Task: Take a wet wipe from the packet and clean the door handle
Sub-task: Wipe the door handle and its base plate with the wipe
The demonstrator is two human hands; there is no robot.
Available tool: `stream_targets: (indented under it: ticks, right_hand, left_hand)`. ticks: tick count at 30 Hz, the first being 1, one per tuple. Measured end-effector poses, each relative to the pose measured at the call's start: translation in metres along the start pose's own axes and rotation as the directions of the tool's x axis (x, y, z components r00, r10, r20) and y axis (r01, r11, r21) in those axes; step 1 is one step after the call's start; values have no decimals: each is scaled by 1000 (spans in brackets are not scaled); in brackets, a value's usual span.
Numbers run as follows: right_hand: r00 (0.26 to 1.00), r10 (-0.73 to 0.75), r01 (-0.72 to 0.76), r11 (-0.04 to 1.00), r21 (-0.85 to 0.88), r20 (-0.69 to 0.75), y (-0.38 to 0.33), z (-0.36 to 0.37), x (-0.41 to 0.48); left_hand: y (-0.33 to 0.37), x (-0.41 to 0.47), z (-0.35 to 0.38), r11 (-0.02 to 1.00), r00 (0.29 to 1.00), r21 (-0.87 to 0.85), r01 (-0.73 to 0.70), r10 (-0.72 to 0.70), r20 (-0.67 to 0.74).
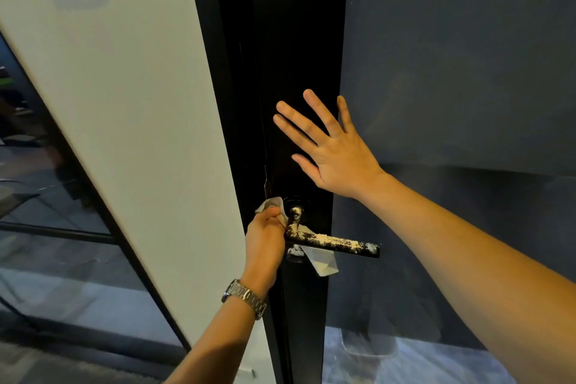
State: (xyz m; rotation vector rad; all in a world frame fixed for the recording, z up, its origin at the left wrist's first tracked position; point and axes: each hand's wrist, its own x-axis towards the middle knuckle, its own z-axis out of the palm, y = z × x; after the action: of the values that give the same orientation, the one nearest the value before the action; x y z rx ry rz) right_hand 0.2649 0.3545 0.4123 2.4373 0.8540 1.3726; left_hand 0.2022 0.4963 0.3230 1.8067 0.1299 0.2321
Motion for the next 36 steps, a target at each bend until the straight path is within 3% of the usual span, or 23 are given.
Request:
stream_targets:
  ticks: [1,6,10,16,20,25,31,36]
  right_hand:
    - [1000,-2,2,1000,5,-3,0,0,0]
    - [1000,0,0,1000,15,-17,0,1,1]
    - [1000,3,-3,1000,22,-10,0,1,0]
    - [1000,4,-3,1000,20,-10,-1,1,-1]
    - [1000,1,-1,1000,15,-7,-1,1,-1]
    - [1000,7,-7,1000,25,-1,0,0,-1]
    - [1000,6,-6,1000,-5,17,0,-1,-2]
    - [1000,8,-8,1000,3,9,0,-1,-1]
  left_hand:
    - [0,-1,-2,1000,1000,-14,-6,6,-6]
    - [4,-7,-1,941,972,271,-203,227,-61]
    - [10,-3,1,937,974,299,-182,214,-79]
    - [20,5,2,866,953,426,-263,301,-23]
    - [13,4,-1,900,972,392,-191,229,-52]
    - [28,6,4,866,938,392,-311,345,-18]
    - [10,2,-2,909,985,392,-142,170,-39]
    - [17,5,-3,919,975,343,-192,219,-42]
